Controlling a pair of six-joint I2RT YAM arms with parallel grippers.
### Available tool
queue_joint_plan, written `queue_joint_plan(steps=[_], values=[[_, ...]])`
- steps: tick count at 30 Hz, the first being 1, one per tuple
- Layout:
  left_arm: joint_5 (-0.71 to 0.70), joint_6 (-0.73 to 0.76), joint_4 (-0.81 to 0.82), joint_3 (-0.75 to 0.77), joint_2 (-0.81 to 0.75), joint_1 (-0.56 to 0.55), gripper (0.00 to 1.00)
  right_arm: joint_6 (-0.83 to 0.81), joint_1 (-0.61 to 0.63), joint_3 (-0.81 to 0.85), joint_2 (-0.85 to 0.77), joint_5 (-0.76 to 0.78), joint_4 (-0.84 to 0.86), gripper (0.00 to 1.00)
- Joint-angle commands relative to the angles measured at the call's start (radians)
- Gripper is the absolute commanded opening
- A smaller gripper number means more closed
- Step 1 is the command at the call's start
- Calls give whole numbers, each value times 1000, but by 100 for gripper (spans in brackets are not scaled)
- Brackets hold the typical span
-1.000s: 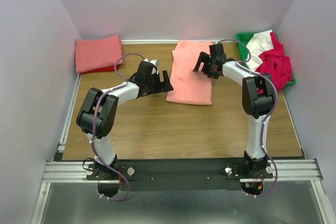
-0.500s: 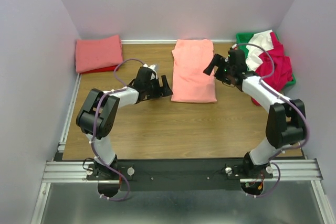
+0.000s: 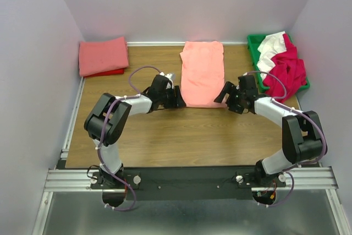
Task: Fold and stack the t-shirts
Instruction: Fold the tshirt
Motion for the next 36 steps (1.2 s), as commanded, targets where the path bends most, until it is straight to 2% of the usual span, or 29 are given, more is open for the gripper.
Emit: queue_joint_plan(steps=[1, 2, 4, 6, 8, 9, 10, 12, 14, 15, 16, 18, 19, 20, 22, 24, 25, 28, 31, 36], values=[[-16, -10, -15, -16, 42, 5, 52, 21, 4, -37, -1, 24, 18, 97], [-20, -12, -13, -17, 45, 5, 46, 27, 4, -42, 6, 30, 18, 95], [-26, -12, -13, -17, 49, 5, 46, 30, 4, -48, 14, 34, 20, 92], [-39, -12, -16, -17, 55, 4, 40, 27, 4, -50, 26, 50, 18, 89], [-38, -9, -18, -14, 65, 5, 22, 27, 2, -51, 43, 66, 21, 88], [-36, -9, -18, -13, 68, 5, 16, 27, 4, -50, 48, 81, 23, 87], [-33, -7, -21, -10, 72, 5, 14, 27, 2, -45, 60, 84, 21, 82], [-41, -4, -27, -1, 86, 5, 14, 28, 2, -37, 69, 81, 24, 79], [-41, -4, -32, 12, 98, 5, 0, 27, 2, -31, 85, 95, 24, 70], [-43, -4, -33, 13, 100, 5, 0, 28, 2, -30, 89, 96, 24, 66], [-43, -3, -32, 15, 101, 5, 0, 28, 1, -30, 98, 89, 24, 57], [-55, 5, -30, 13, 95, 5, 0, 25, -2, -31, 101, 75, 26, 49], [-62, 2, -27, 4, 89, 5, 0, 24, -2, -30, 105, 83, 27, 34], [-75, 2, -24, 0, 83, 5, 0, 24, -1, -28, 108, 93, 30, 28], [-99, 6, -18, -7, 69, 5, 0, 22, -2, -13, 124, 115, 35, 22], [-102, 10, -16, -11, 68, 5, 0, 24, -1, -8, 135, 89, 41, 9], [-101, 6, -15, -19, 66, 5, 0, 21, -1, -8, 135, 74, 43, 6], [-93, -4, 7, -59, 42, 5, 0, 18, -1, -43, 105, 31, 40, 0], [-107, -12, 16, -100, -10, 4, 0, 16, -2, -86, 44, -12, 40, 0], [-156, -53, 30, -256, -160, -10, 0, 31, 5, -195, -76, -107, 21, 1]])
